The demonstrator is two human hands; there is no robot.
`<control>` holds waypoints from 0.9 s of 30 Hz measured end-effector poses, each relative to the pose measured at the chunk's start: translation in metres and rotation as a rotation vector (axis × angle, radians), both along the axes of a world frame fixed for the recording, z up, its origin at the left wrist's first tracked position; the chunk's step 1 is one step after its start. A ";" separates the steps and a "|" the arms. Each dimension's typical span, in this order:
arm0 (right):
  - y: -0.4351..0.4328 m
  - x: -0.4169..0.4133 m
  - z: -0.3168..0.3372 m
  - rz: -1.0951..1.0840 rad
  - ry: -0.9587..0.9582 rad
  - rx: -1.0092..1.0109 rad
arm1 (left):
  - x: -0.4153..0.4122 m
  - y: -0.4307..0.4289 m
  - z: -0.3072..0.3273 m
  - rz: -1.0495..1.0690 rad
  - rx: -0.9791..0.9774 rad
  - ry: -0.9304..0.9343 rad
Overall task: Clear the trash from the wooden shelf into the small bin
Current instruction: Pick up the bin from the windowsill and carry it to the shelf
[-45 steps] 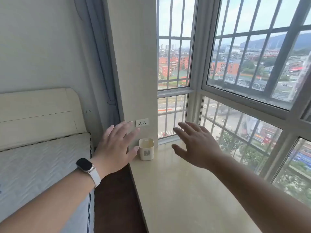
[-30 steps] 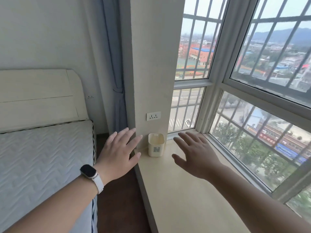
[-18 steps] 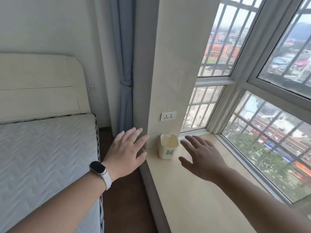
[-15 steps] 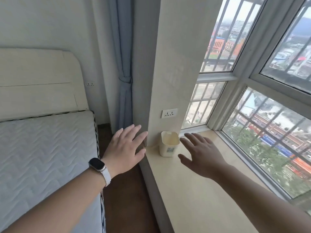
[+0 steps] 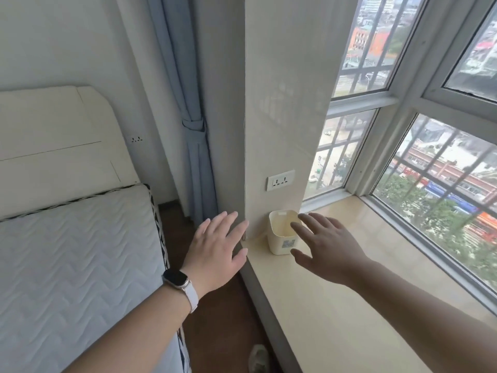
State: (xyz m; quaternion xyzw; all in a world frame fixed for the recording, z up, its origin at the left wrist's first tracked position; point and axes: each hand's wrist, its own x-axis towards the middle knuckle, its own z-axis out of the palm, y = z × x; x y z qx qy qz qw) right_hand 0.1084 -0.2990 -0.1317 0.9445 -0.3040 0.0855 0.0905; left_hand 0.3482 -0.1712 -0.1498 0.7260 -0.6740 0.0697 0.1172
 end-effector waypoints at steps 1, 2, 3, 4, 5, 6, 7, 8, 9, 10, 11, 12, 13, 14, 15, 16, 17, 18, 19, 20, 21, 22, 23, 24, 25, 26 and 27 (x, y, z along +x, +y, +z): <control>-0.009 0.005 -0.003 -0.002 -0.001 0.010 | 0.004 -0.009 -0.001 -0.001 0.005 -0.007; -0.018 0.010 -0.007 -0.005 -0.004 0.021 | 0.008 -0.018 -0.003 0.001 0.009 -0.013; -0.027 0.014 -0.011 -0.012 -0.008 0.035 | 0.012 -0.026 -0.004 0.008 0.010 -0.018; -0.036 0.019 -0.014 -0.021 -0.015 0.050 | 0.015 -0.034 -0.006 0.017 0.013 -0.020; -0.046 0.024 -0.018 -0.030 -0.024 0.066 | 0.019 -0.043 -0.008 0.025 0.017 -0.021; -0.054 0.028 -0.022 -0.037 -0.032 0.083 | 0.022 -0.053 -0.010 0.028 0.024 -0.022; -0.063 0.032 -0.025 -0.044 -0.039 0.101 | 0.025 -0.063 -0.014 0.025 0.036 -0.024; -0.072 0.034 -0.029 -0.052 -0.045 0.121 | 0.028 -0.073 -0.017 0.015 0.053 -0.029; -0.081 0.036 -0.033 -0.061 -0.051 0.139 | 0.031 -0.084 -0.020 0.003 0.071 -0.037; -0.091 0.038 -0.037 -0.070 -0.056 0.153 | 0.033 -0.095 -0.023 -0.011 0.091 -0.048; -0.100 0.040 -0.041 -0.077 -0.056 0.167 | 0.035 -0.107 -0.026 -0.025 0.105 -0.061; -0.110 0.041 -0.045 -0.082 -0.051 0.178 | 0.036 -0.118 -0.028 -0.038 0.115 -0.071; -0.119 0.043 -0.049 -0.084 -0.043 0.190 | 0.037 -0.129 -0.029 -0.047 0.121 -0.076; -0.127 0.045 -0.053 -0.085 -0.034 0.197 | 0.037 -0.140 -0.030 -0.054 0.126 -0.079; -0.136 0.046 -0.056 -0.085 -0.026 0.202 | 0.038 -0.150 -0.031 -0.060 0.132 -0.081; -0.144 0.048 -0.059 -0.084 -0.021 0.206 | 0.039 -0.160 -0.033 -0.067 0.141 -0.084; -0.151 0.049 -0.062 -0.086 -0.022 0.214 | 0.040 -0.169 -0.037 -0.074 0.152 -0.085; -0.156 0.050 -0.065 -0.089 -0.028 0.224 | 0.040 -0.177 -0.041 -0.082 0.164 -0.082; -0.160 0.050 -0.069 -0.096 -0.030 0.238 | 0.040 -0.183 -0.046 -0.091 0.177 -0.074; -0.163 0.049 -0.073 -0.108 -0.028 0.254 | 0.039 -0.188 -0.051 -0.098 0.195 -0.060; -0.166 0.048 -0.078 -0.121 -0.032 0.261 | 0.040 -0.194 -0.057 -0.105 0.209 -0.051; -0.170 0.046 -0.083 -0.136 -0.045 0.262 | 0.040 -0.201 -0.063 -0.108 0.227 -0.043; -0.175 0.044 -0.088 -0.159 -0.060 0.272 | 0.041 -0.208 -0.069 -0.101 0.252 -0.021; -0.180 0.041 -0.093 -0.188 -0.074 0.286 | 0.041 -0.215 -0.076 -0.084 0.283 0.017; -0.186 0.038 -0.099 -0.221 -0.086 0.306 | 0.042 -0.221 -0.083 -0.063 0.314 0.067; -0.192 0.036 -0.105 -0.254 -0.092 0.331 | 0.044 -0.227 -0.090 -0.044 0.342 0.125; -0.197 0.033 -0.112 -0.284 -0.091 0.363 | 0.044 -0.232 -0.098 -0.032 0.366 0.183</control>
